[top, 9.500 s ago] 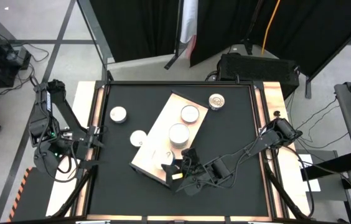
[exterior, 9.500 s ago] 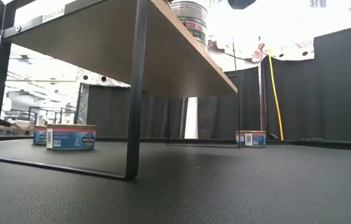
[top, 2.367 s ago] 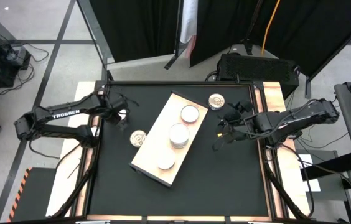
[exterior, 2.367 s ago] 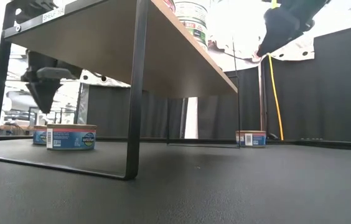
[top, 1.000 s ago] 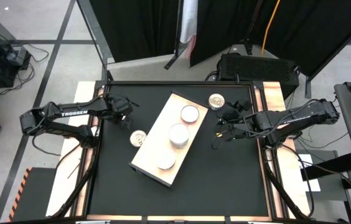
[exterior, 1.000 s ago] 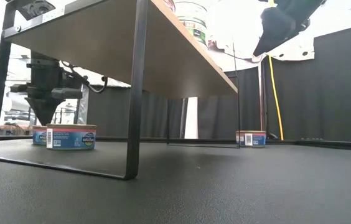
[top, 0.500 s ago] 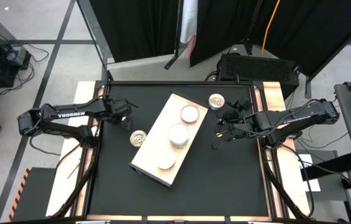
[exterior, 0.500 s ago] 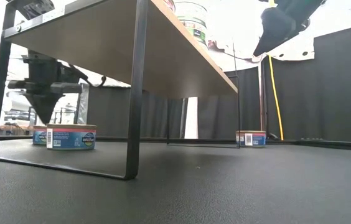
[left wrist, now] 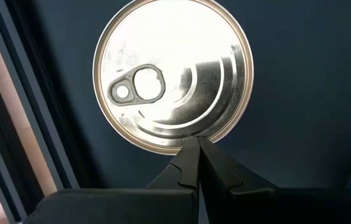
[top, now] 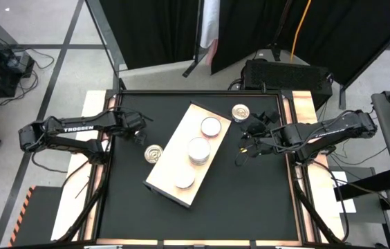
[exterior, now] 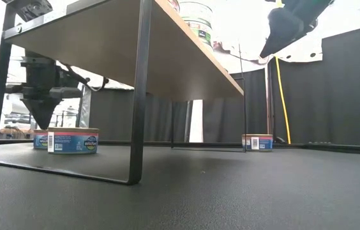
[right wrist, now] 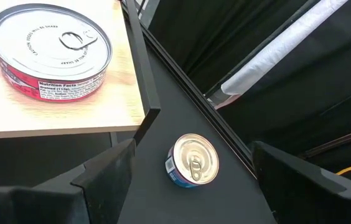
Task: Stack canned seafood by type on shelf
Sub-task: Stack the blue tuna can on top of the other blue tuna cans on the shelf
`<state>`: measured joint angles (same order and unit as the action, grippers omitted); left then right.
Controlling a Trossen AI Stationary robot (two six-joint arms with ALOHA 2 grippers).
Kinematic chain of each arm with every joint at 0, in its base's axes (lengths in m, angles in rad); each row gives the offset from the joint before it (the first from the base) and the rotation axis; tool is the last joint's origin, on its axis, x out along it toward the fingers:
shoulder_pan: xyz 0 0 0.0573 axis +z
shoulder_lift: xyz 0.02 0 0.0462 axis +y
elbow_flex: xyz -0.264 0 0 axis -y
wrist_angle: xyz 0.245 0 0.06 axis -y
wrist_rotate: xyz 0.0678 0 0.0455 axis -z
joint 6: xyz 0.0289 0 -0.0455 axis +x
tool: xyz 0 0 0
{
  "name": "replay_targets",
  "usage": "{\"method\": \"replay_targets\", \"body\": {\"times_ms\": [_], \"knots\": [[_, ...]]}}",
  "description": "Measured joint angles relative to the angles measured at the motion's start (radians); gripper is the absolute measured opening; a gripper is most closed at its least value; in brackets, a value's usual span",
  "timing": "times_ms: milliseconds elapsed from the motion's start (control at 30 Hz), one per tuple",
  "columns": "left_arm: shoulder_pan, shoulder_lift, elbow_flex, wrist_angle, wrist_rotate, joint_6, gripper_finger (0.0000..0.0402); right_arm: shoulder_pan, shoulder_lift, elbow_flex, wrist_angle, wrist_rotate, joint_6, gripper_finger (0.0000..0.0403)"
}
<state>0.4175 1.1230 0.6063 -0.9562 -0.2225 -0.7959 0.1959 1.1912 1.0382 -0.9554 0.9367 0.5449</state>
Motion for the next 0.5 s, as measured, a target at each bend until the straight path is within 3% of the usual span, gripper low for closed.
{"method": "replay_targets", "body": {"times_ms": [500], "knots": [[-0.087, 0.006, -0.015, 0.007, 0.02, -0.09, 0.0005, 0.0, 0.0, 0.0, 0.0, 0.0, -0.007, 0.0313]]}}
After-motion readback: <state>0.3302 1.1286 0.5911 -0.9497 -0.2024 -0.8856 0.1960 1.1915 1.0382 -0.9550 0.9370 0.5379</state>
